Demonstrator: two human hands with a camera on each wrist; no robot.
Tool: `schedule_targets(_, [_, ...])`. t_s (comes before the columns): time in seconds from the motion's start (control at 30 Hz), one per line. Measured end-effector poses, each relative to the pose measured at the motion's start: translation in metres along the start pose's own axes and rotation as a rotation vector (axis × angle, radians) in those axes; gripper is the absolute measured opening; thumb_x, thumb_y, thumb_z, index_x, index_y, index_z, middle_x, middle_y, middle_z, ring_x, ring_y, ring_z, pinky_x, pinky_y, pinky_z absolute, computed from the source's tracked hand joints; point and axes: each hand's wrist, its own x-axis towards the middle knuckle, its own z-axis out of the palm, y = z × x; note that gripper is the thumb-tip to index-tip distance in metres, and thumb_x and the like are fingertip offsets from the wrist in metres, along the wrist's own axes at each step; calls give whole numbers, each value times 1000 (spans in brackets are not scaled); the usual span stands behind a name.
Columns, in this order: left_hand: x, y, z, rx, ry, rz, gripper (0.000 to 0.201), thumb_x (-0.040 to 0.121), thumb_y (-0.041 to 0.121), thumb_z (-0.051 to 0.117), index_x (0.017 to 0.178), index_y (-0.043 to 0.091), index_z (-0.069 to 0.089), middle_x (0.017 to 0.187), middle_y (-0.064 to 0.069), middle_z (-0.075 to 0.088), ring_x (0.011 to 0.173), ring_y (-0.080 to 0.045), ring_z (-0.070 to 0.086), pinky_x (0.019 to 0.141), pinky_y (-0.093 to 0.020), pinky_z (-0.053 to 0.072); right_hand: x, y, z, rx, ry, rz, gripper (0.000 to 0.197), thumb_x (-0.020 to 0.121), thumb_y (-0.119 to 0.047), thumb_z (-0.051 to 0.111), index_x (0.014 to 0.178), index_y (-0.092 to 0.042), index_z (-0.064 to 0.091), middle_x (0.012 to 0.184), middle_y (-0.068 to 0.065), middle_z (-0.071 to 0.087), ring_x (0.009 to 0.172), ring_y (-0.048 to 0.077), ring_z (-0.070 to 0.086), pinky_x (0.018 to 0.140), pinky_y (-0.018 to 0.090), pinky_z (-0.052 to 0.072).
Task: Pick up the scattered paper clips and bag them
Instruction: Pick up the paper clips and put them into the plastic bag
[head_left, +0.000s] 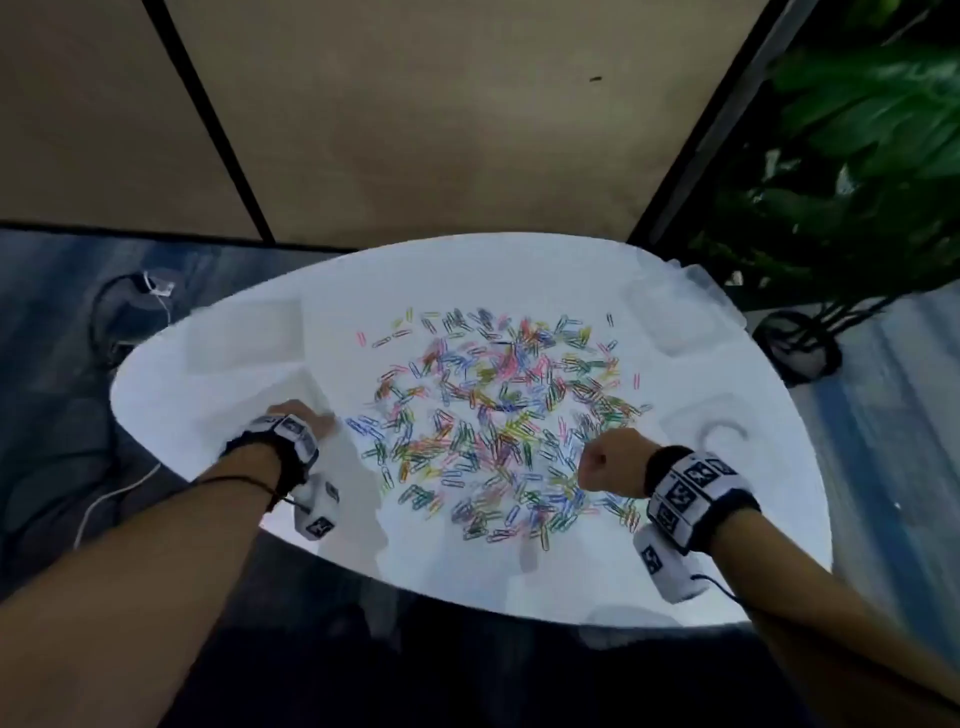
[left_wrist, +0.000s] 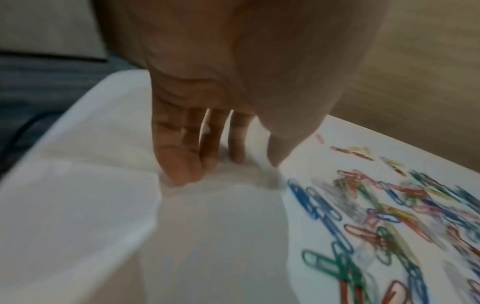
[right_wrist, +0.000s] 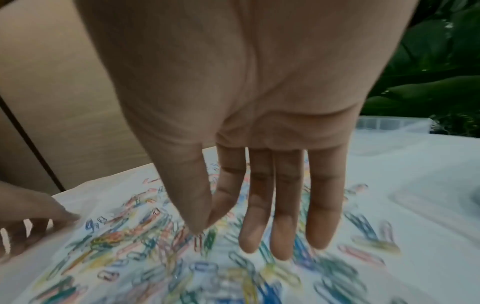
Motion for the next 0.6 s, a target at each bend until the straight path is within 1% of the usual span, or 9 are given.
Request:
schedule_targets(0.07, [1,-11,24,-18,53,11,62,91,55,51,138,14,54,141,-17,54,126,-37,55,105,-47,45,-10,12,27,-66,37,-5,22,90,-28,61,77,-10,65,91,13,67,83,18,55,73,23,41])
schedule_targets(0.17, [-13,-17,36,-83,113,8,72,95,61,33,140,8,52,143,-22,51,127,-40,54,106,-48,44,-27,36,68,-4,240,74,12,88,-31,65,94,-22,61,111,6,65,104,24,60,87,28,45])
schedule_targets(0.23, [-37,-13,40,-69,90,-1,94,89,77,22,137,3,55,143,-25,52,127,-40,54,106,-47,41,-37,47,96,128,313,228,45,84,-32,70,124,-20,53,131,14,51,116,30,55,95,33,44])
schedule_targets(0.3, [-56,-15,46,-22,58,-16,99,83,83,26,136,5,57,143,-24,53,127,-39,55,105,-46,42,-36,51,110,143,248,360,85,79,-42,75,146,-17,29,145,20,32,127,37,48,101,40,43])
schedule_targets(0.33, [-60,-15,45,0,64,-5,91,85,79,34,138,7,56,143,-22,53,127,-38,55,105,-46,43,-31,53,113,149,223,405,99,76,-48,77,150,-16,20,149,21,25,131,38,44,103,43,42])
schedule_targets(0.4, [-61,-19,45,64,87,25,65,91,54,51,144,16,50,145,-17,53,127,-37,55,103,-48,47,-18,57,117,179,222,449,115,67,-56,80,152,-14,16,151,21,19,133,40,41,104,46,42])
schedule_targets(0.47, [-62,-20,41,155,97,79,70,86,33,58,150,18,36,144,-16,53,125,-37,56,100,-49,49,-7,57,121,229,257,436,118,61,-60,82,151,-14,21,149,20,22,130,41,44,104,46,44])
schedule_targets(0.53, [-65,-21,35,206,104,164,82,83,21,59,155,17,20,145,-18,51,125,-39,56,99,-43,50,-1,54,124,304,313,392,115,59,-59,83,149,-16,25,145,18,26,128,40,44,104,46,44])
schedule_targets(0.6, [-65,-20,26,285,149,206,73,89,15,56,155,13,24,142,-17,54,124,-36,58,99,-38,50,4,45,124,343,360,342,110,58,-56,83,147,-18,30,142,15,28,127,38,44,104,44,44])
